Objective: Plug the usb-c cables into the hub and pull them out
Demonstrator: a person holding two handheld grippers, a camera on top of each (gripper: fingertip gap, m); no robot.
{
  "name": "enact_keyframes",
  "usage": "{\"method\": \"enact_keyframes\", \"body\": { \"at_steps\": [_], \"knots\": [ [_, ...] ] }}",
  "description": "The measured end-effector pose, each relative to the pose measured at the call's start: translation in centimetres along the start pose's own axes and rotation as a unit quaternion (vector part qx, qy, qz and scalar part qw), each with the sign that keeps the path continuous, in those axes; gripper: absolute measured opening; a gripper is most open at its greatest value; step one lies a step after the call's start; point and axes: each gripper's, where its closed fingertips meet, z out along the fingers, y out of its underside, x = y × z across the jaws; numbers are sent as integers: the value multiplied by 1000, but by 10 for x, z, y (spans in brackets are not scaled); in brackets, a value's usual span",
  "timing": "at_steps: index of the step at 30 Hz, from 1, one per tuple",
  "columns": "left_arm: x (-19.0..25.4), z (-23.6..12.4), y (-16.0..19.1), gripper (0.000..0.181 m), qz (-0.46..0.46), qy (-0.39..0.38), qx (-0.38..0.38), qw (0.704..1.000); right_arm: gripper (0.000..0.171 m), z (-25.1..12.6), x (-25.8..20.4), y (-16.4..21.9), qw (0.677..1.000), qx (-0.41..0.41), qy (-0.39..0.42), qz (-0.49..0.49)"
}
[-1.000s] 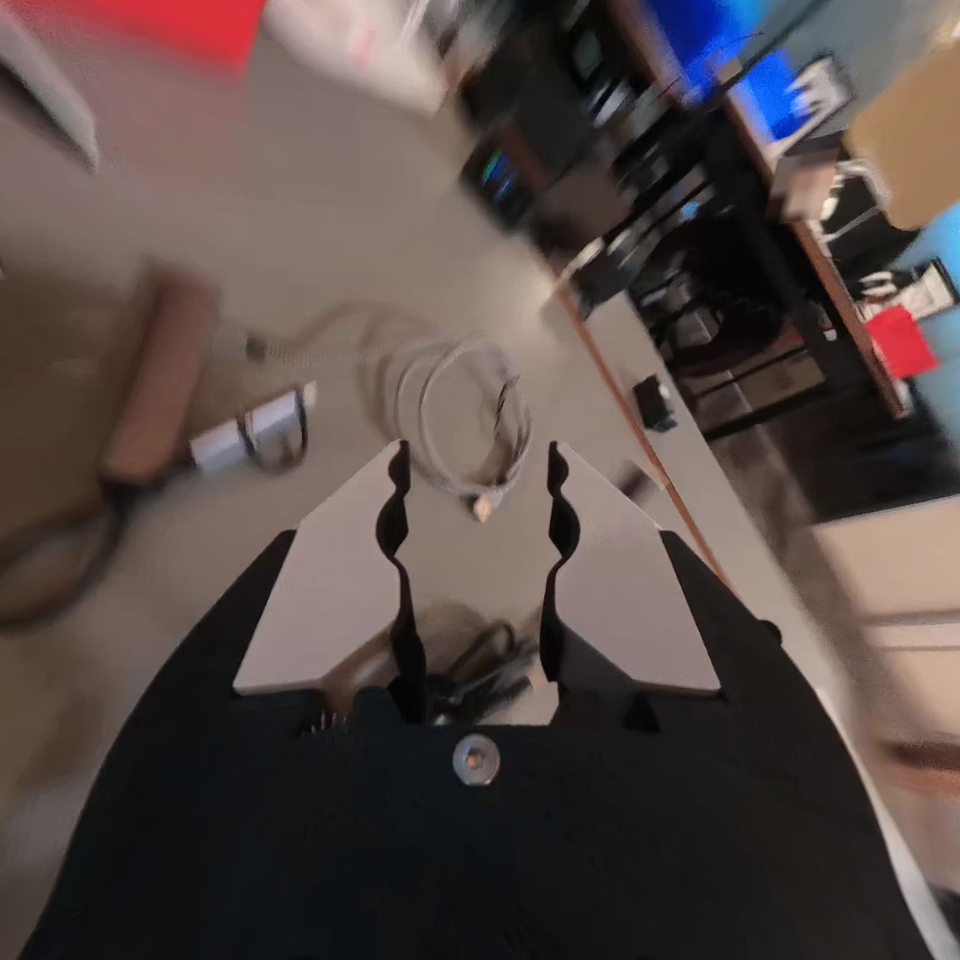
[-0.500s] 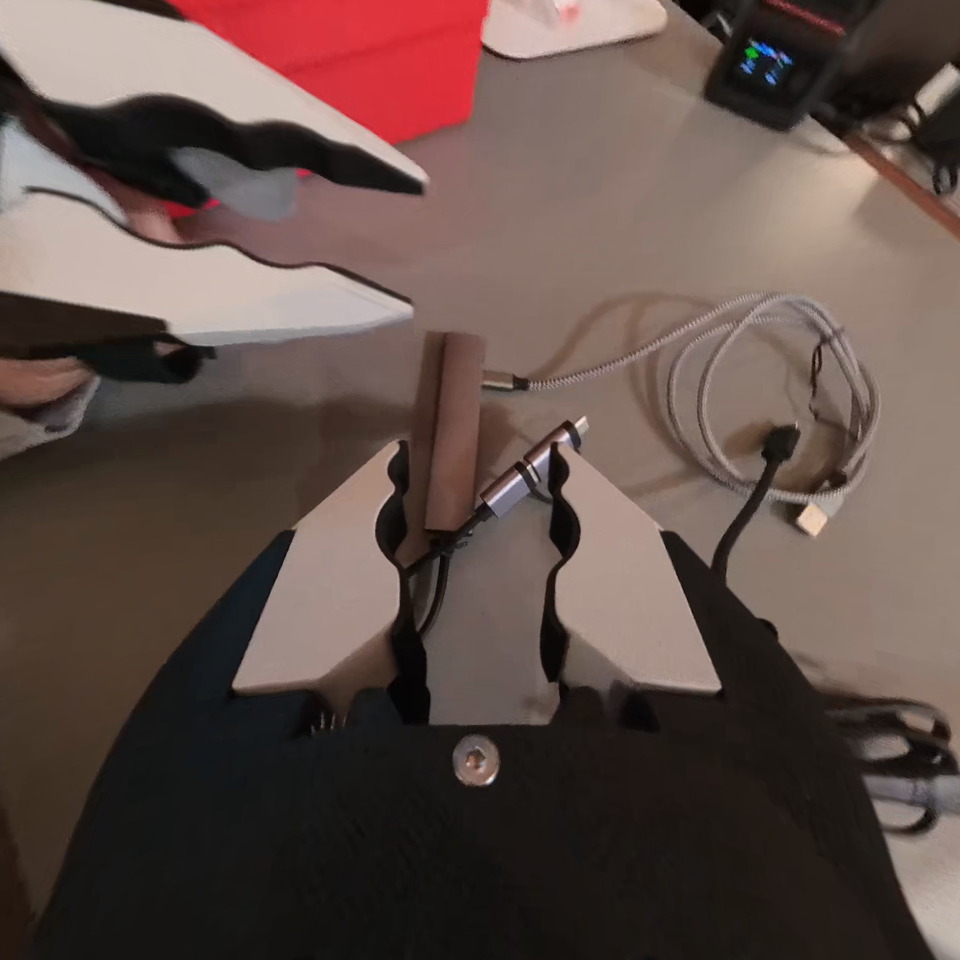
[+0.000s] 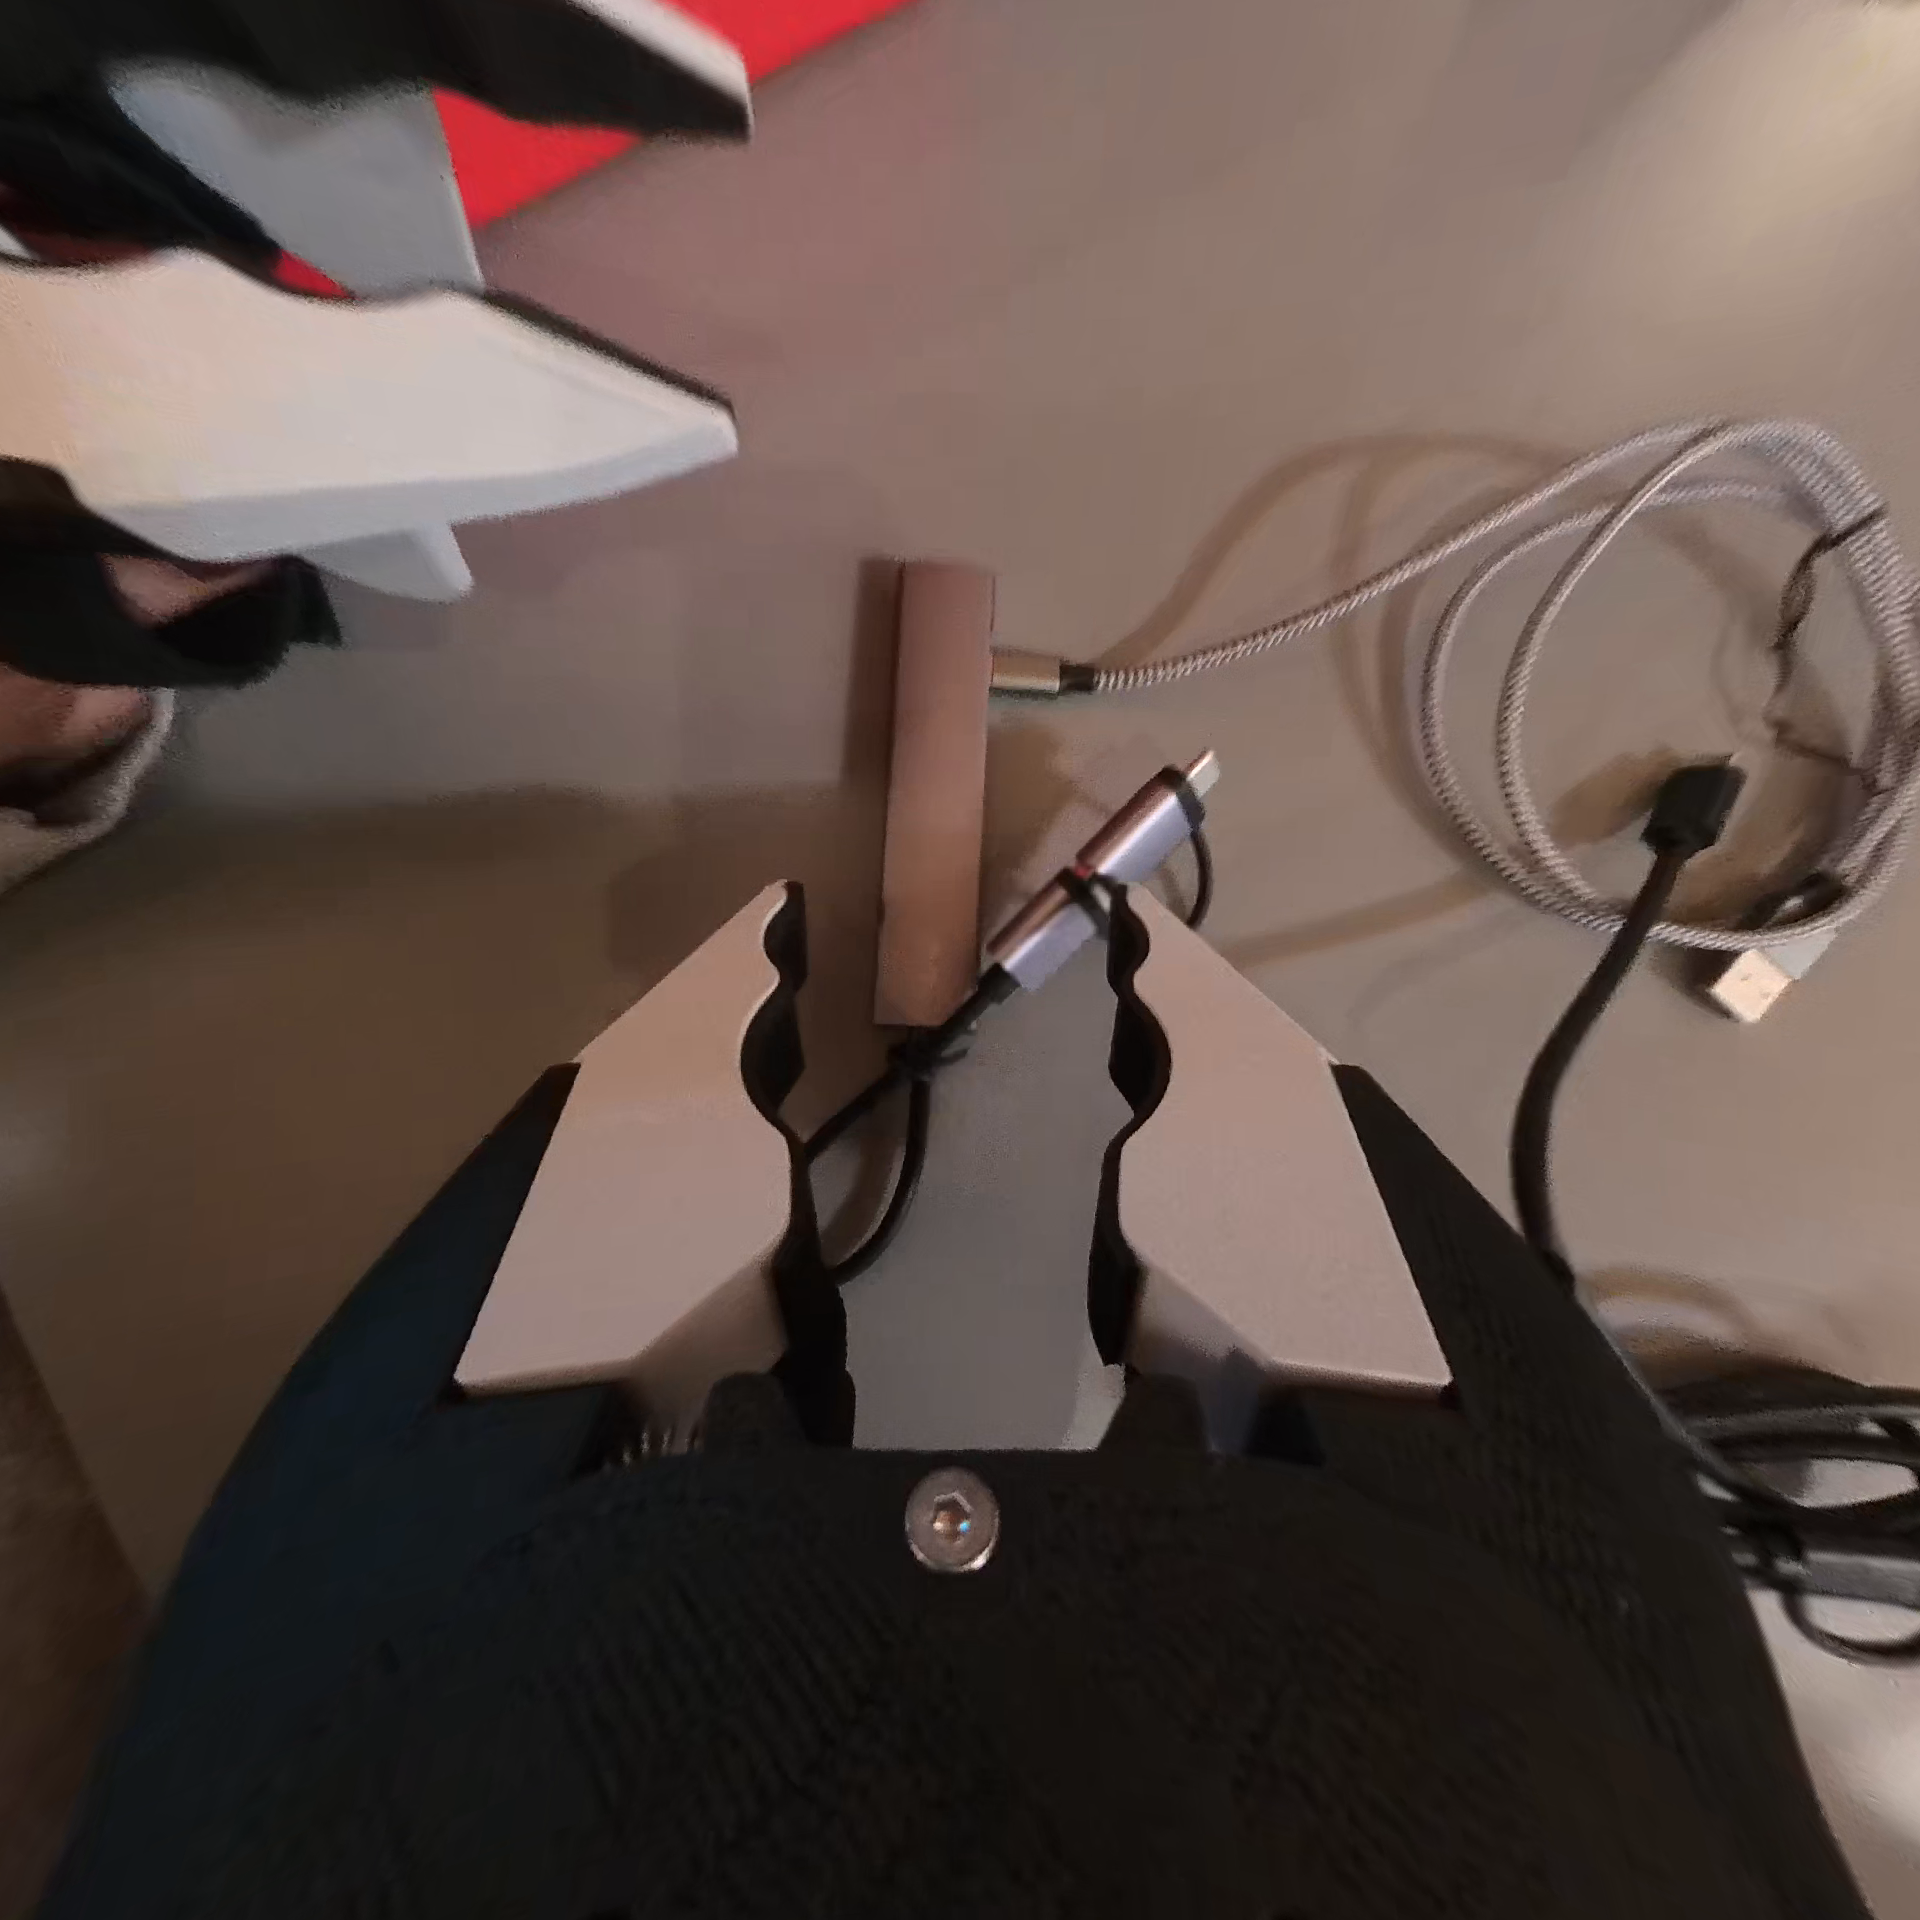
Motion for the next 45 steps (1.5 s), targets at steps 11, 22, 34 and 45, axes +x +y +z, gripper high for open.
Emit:
{"method": "enact_keyframes", "body": {
  "at_steps": [11,22,34,45],
  "knots": [
    [-3,-4,-2,30,-4,-7,6,1000,45,28,-14,3,995,-76,-39,-41],
    [18,8,43,72,290,45,-143,945,20,8,-2,-12,969,-15,-193,151],
    [43,39,31,7,428,41,-142,892,28,-44,6,-46,979,114,-150,83],
    [40,16,-67,6,-123,207,140,960,53,-180,19,-104,857,497,-137,5]
  ]
}}
